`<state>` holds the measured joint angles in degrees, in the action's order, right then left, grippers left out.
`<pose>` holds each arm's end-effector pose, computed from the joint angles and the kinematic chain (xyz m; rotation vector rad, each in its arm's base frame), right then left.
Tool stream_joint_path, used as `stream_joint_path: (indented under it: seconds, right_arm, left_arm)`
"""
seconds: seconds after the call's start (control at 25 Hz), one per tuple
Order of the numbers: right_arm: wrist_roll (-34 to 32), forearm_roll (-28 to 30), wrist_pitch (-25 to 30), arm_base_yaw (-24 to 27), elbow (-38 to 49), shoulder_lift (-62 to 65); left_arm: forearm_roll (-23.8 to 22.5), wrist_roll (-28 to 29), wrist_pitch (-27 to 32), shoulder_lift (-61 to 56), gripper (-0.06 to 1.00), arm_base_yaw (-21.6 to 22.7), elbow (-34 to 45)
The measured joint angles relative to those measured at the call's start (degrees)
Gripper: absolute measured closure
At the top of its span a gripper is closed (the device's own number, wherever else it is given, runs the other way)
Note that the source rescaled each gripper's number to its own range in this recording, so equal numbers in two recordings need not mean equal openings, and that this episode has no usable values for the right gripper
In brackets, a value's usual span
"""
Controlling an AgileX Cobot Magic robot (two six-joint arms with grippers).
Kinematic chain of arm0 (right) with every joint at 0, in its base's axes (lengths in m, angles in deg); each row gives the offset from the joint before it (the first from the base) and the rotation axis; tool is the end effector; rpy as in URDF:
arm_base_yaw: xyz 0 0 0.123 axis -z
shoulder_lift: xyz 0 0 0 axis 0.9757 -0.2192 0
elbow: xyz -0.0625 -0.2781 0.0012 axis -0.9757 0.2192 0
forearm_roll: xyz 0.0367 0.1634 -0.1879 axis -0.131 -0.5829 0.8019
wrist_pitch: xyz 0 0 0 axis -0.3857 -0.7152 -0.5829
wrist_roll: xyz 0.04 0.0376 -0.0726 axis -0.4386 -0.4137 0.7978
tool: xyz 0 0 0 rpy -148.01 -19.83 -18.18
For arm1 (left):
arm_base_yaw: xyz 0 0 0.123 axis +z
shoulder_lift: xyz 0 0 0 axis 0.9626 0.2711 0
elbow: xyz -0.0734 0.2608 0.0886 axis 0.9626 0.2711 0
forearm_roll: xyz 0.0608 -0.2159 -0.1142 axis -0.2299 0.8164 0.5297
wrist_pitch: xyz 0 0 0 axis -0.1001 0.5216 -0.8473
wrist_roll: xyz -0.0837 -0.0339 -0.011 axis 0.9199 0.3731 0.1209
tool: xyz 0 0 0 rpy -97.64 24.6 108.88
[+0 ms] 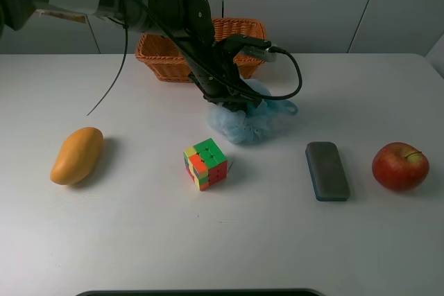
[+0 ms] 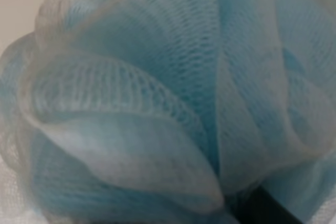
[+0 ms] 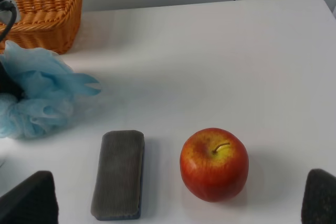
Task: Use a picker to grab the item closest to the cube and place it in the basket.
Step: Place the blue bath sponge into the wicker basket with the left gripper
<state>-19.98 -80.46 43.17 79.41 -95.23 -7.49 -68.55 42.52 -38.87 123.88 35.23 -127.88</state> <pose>-0.0084 0.0048 0.2772 0.0431 2.0750 0.0499 0.3673 -0.3232 0.1176 0.9863 2.6474 -0.4732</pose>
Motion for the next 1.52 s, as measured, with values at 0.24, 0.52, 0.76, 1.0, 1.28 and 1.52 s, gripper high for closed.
stream_joint_path:
  seconds: [0.24, 0.52, 0.76, 1.0, 1.28, 1.52]
  right_arm:
    - [0.0, 0.0, 0.0, 0.0, 0.0, 0.0]
    - [0.0, 0.0, 0.0, 0.0, 0.0, 0.0]
    - [0.0, 0.0, 0.0, 0.0, 0.0, 0.0]
    - [0.0, 0.0, 0.0, 0.0, 0.0, 0.0]
    - [0.0, 0.0, 0.0, 0.0, 0.0, 0.0]
    - [0.0, 0.0, 0.0, 0.0, 0.0, 0.0]
  left_arm:
    - [0.1, 0.0, -0.1, 0.0, 0.75, 0.0, 0.0]
    - [-1.5, 0.1, 2.5, -5.0, 0.86, 0.0, 0.0]
    - [-2.7, 0.1, 3.9, -16.7, 0.9, -0.1, -4.0]
    - [-11.6, 1.8, 4.1, -23.3, 0.9, -0.3, -8.2]
    - [-23.5, 5.6, 4.4, -23.6, 0.92, 4.2, -9.8]
    - [-24.3, 6.0, 2.5, -20.7, 0.93, 8.7, -9.9]
